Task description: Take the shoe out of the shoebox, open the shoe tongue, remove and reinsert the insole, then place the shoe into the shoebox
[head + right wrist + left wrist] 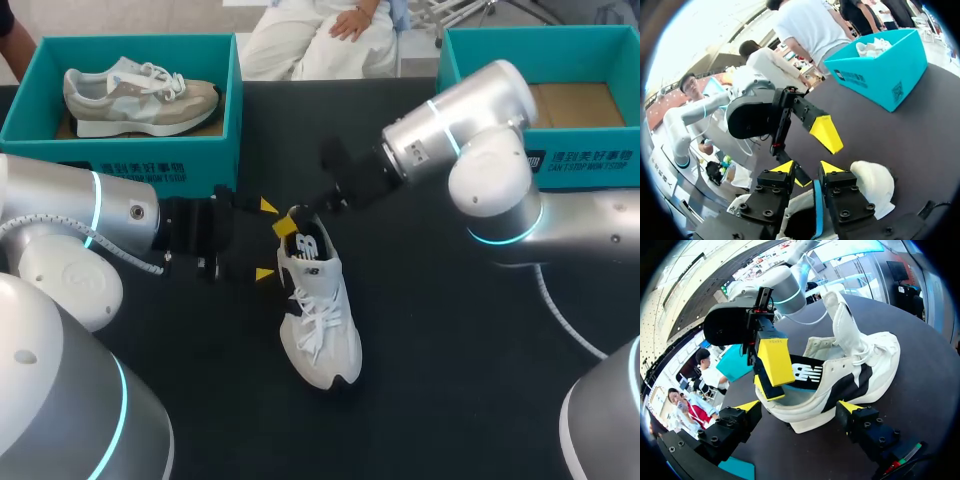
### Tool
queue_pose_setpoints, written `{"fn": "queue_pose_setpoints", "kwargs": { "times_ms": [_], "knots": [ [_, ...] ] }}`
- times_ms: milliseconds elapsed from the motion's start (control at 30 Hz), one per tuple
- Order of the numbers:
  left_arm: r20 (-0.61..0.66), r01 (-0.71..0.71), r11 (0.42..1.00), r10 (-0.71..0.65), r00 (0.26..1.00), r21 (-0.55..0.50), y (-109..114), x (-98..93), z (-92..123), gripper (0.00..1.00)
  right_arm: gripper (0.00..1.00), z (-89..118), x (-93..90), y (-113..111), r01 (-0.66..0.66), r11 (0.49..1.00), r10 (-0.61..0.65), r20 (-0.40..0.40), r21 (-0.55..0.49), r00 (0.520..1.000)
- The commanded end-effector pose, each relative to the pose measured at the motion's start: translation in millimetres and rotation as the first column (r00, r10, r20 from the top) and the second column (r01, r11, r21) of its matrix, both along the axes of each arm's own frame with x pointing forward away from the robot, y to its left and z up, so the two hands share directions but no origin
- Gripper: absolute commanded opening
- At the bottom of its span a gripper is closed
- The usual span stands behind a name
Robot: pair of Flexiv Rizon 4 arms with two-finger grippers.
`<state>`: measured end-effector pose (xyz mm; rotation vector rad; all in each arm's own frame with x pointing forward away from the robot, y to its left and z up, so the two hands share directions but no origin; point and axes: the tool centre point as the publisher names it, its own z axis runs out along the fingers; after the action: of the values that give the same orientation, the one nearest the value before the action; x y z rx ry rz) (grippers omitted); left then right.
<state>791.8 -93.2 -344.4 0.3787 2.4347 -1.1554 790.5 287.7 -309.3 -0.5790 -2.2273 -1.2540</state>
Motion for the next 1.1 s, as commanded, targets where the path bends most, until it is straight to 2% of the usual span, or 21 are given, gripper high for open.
{"fn": "queue_pose_setpoints", "kwargs": {
  "times_ms": [33,167,333,500,633,700,767,800,867,1000,1100],
  "knots": [
    [0.000,-0.001,1.000,0.001,1.000,0.004,-0.8,-0.4,0.3,1.00,0.34,4.4,10.3,9.2,-0.024,1.000,0.024,0.013,-0.013,1.000],
    [0.000,-0.001,1.000,0.001,1.000,0.004,-0.8,-0.4,0.3,1.00,0.35,21.1,16.7,8.6,-0.034,0.999,0.035,0.056,-0.022,0.998],
    [0.000,-0.001,1.000,0.001,1.000,0.004,-0.8,-0.4,0.3,1.00,0.35,45.7,24.8,1.9,-0.016,1.000,0.013,0.130,0.020,0.991],
    [0.000,-0.001,1.000,0.001,1.000,0.004,-0.8,-0.4,0.3,1.00,0.36,64.3,29.0,-14.1,0.091,0.995,-0.095,0.169,0.032,0.981],
    [0.000,-0.001,1.000,0.001,1.000,0.004,-0.8,-0.4,0.3,1.00,0.31,63.4,30.1,-29.1,0.188,0.982,-0.188,0.169,0.015,0.968],
    [0.000,-0.001,1.000,0.001,1.000,0.004,-0.8,-0.4,0.3,1.00,0.19,62.3,30.7,-31.7,0.225,0.974,-0.224,0.164,0.009,0.961],
    [0.000,-0.001,1.000,0.001,1.000,0.004,-0.8,-0.4,0.3,1.00,0.03,59.6,31.8,-33.8,0.257,0.966,-0.253,0.153,-0.011,0.955],
    [0.000,-0.001,1.000,0.001,1.000,0.004,-0.8,-0.4,0.3,1.00,0.00,57.4,32.2,-34.9,0.273,0.962,-0.266,0.147,-0.024,0.953],
    [-0.010,0.008,1.000,-0.008,1.000,-0.009,6.6,-2.0,5.5,1.00,0.00,53.9,31.9,-35.6,0.299,0.953,-0.291,0.132,-0.046,0.948],
    [-0.017,0.010,1.000,-0.011,1.000,-0.002,22.2,-1.6,14.2,1.00,0.00,45.2,29.5,-37.2,0.368,0.913,-0.355,0.101,-0.175,0.929],
    [-0.028,0.003,1.000,-0.003,1.000,0.000,34.4,0.5,19.2,1.00,0.00,33.8,25.4,-39.2,0.429,0.841,-0.428,0.080,-0.330,0.900]
  ]
}}
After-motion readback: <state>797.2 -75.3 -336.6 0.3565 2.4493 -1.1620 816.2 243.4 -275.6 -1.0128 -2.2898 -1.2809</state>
